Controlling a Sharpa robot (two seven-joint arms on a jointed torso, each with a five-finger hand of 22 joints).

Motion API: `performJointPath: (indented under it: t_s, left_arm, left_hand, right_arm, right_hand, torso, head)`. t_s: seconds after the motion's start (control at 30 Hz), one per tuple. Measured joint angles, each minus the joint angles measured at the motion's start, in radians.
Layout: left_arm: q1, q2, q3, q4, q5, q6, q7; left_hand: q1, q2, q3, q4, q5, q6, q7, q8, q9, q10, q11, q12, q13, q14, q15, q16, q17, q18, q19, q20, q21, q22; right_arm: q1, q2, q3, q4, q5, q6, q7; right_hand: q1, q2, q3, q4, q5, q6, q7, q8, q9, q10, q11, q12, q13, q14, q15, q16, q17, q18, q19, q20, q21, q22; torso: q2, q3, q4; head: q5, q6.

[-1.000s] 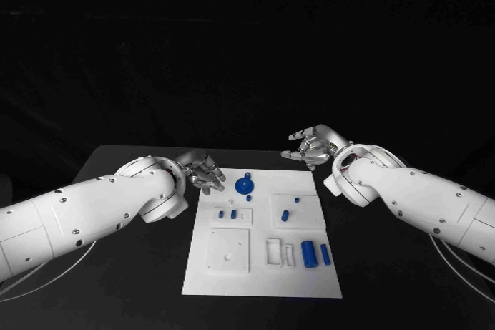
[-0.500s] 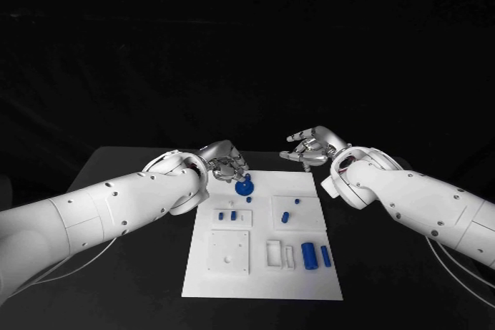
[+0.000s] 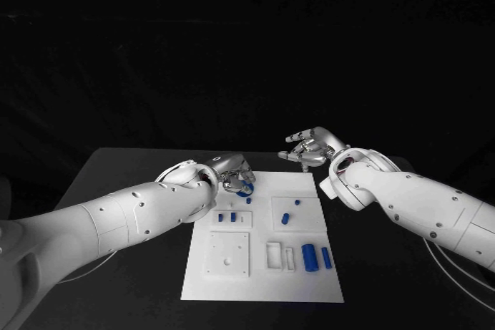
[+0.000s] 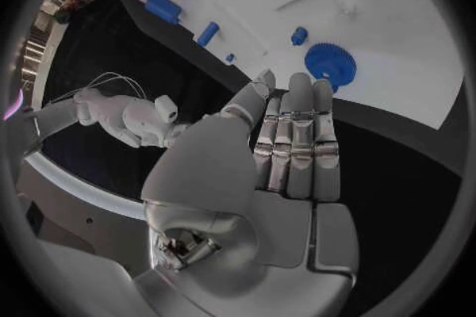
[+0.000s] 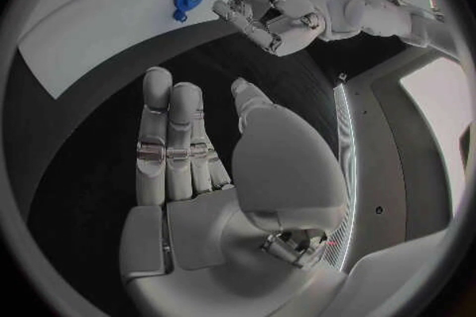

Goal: Assemble the parts on the task board

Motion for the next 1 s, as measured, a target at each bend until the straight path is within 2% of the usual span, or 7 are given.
performJointPath:
  t_s: [0.1,0.3,0.63,0.93,1.0]
  left_arm:
    - [-0.003,0.011,-0.012,-0.018,-0.019,0.001,0.004]
    - [-0.01,0.026,-0.023,-0.045,-0.058,0.007,0.008]
    - [-0.022,0.049,-0.029,-0.066,-0.104,0.024,0.009]
    - [-0.027,0.056,-0.031,-0.082,-0.125,0.029,0.01]
    - [-0.028,0.058,-0.032,-0.087,-0.129,0.031,0.01]
  left_hand:
    - [0.0,0.0,-0.004,-0.004,0.0,-0.007,0.003,0.0,0.0,-0.022,0.003,-0.003,-0.001,-0.004,0.004,0.0,-0.001,0.0,0.004,0.004,-0.005,0.005]
    - [0.0,0.0,-0.007,-0.007,0.0,-0.007,0.003,0.0,0.0,-0.022,0.003,-0.003,-0.001,-0.004,0.004,0.004,-0.004,0.0,0.007,0.007,-0.019,0.02]
    - [-0.004,0.004,-0.003,-0.011,0.004,-0.005,0.005,0.0,0.0,-0.014,-0.005,-0.003,-0.001,-0.008,0.0,0.067,0.014,0.0,0.023,-0.002,-0.023,0.02]
    - [-0.008,0.009,0.02,-0.017,0.008,0.0,0.01,0.0,0.0,-0.005,-0.006,-0.003,-0.001,-0.011,-0.003,0.129,0.025,0.0,0.023,-0.002,0.036,0.02]
    - [-0.008,0.009,0.028,-0.017,0.012,0.0,0.01,0.0,0.0,-0.003,-0.007,-0.003,-0.001,-0.013,-0.005,0.148,0.028,0.0,0.023,-0.002,0.057,0.019]
  right_arm:
    - [0.001,0.002,0.0,0.0,0.0,-0.002,0.0]
    - [0.003,0.004,0.0,0.002,0.001,-0.005,0.0]
    - [0.008,0.007,0.0,0.003,0.012,-0.007,0.0]
    - [0.011,0.008,0.0,0.005,0.024,-0.007,0.0]
    - [0.012,0.007,0.0,0.006,0.026,-0.007,0.0]
  right_hand:
    - [0.0,0.0,0.0,0.0,0.0,0.0,0.0,0.0,0.0,0.0,0.0,-0.005,-0.001,0.0,0.0,0.0,-0.002,0.0,0.0,0.0,-0.004,-0.001]
    - [0.0,0.0,0.0,0.0,0.0,0.0,0.0,0.0,0.0,0.0,0.0,-0.005,-0.002,0.0,0.0,0.0,-0.002,0.0,0.0,0.0,-0.004,-0.001]
    - [0.0,0.0,0.003,0.003,0.0,0.0,0.0,0.0,0.0,0.004,0.004,-0.011,-0.006,0.005,0.002,0.0,-0.01,-0.002,0.0,0.0,-0.004,-0.005]
    - [0.0,0.0,0.003,0.003,0.0,0.003,0.003,0.0,0.0,0.006,0.006,-0.011,-0.006,0.001,0.007,0.0,-0.014,-0.007,0.0,0.0,-0.011,-0.007]
    - [0.0,0.0,0.003,0.003,0.0,0.003,0.003,0.0,0.001,0.008,0.007,-0.011,-0.006,-0.001,0.008,0.0,-0.014,0.001,0.0,0.0,-0.013,-0.007]
  torso:
    - [0.001,0.0006,-0.0003]
    - [0.001,0.0012,-0.0013]
    - [0.001,0.0007,-0.0005]
    - [0.0,-0.001,0.0009]
    - [0.0,-0.0011,0.0011]
  head:
    - [-0.001,0.0]
    - [-0.004,-0.002]
    - [-0.009,-0.005]
    - [-0.012,-0.009]
    - [-0.012,-0.009]
